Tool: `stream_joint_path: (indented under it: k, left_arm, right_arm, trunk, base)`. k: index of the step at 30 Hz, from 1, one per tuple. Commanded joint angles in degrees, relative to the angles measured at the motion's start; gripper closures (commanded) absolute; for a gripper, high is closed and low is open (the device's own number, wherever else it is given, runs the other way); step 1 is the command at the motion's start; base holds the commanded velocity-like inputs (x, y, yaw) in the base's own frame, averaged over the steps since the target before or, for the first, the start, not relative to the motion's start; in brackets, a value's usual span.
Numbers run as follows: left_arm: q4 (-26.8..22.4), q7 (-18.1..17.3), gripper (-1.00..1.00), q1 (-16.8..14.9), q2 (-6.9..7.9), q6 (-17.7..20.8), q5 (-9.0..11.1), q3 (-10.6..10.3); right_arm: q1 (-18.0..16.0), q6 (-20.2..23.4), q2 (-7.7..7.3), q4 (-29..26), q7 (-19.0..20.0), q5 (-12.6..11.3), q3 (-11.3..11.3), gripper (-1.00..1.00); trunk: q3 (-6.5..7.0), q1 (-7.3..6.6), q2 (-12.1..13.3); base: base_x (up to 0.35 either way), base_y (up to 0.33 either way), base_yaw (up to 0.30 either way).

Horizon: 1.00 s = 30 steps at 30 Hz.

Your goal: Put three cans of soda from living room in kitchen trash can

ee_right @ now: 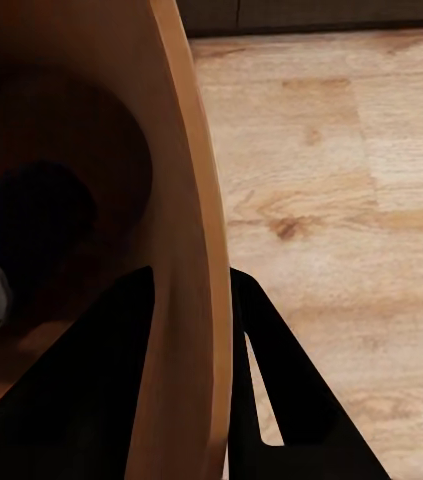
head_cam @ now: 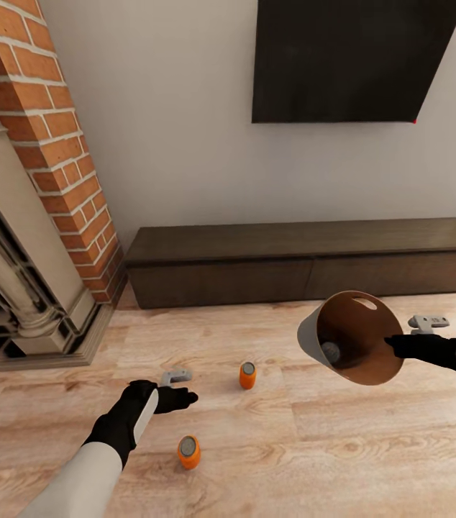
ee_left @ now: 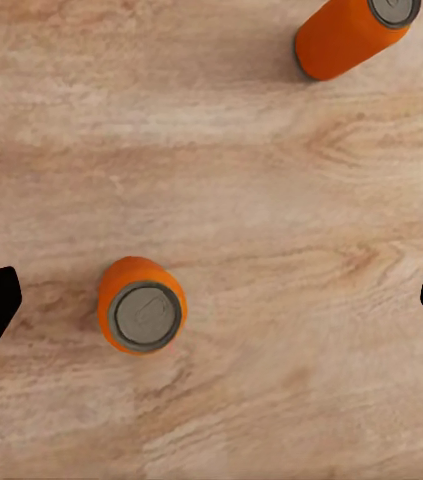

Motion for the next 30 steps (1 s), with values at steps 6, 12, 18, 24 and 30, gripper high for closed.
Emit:
stream_joint_path:
  k: [6, 12, 18, 24, 30]
  left_arm:
    - [1.68, -0.07, -1.0, -0.13, -0.49, -0.04, 0.55, 0.0]
    - [2.96, -0.16, -1.0, -0.24, -0.5, -0.61, 0.91, 0.0]
    - [3.12, -0.12, -1.0, -0.19, -0.49, -1.76, 0.91, 0.0]
    - [3.14, -0.11, -1.0, -0.18, -0.49, -3.11, 0.96, 0.0]
    - [3.08, -0.04, -1.0, -0.1, -0.45, -3.95, 0.94, 0.0]
  right_arm:
    - [0.01, 0.36, 0.0, -1.8, 0.16, -1.15, 0.07, 1.0]
    - [-0.03, 1.63, 0.13, -2.66, 0.16, -1.5, 0.27, 1.0]
    - [0.05, 3.98, 0.17, -4.73, 0.16, -1.64, 0.62, 1.0]
    - [0.18, 4.37, 0.18, -6.15, 0.16, -1.68, 0.75, 1.0]
    - [0.29, 4.47, 0.18, -7.01, 0.16, -1.69, 0.84, 1.0]
  trunk:
    - [-1.09, 1.32, -2.43]
    - [-2.55, 2.63, -4.83]
    - [-4.16, 3.95, -7.24]
    - [-5.77, 5.27, -9.65]
    - [-7.39, 6.59, -12.05]
  base:
    - [0.0, 0.0, 0.0]
    - [0.0, 0.0, 0.0]
    - [0.0, 0.0, 0.0]
    - [0.0, 0.0, 0.0]
    - [0.0, 0.0, 0.0]
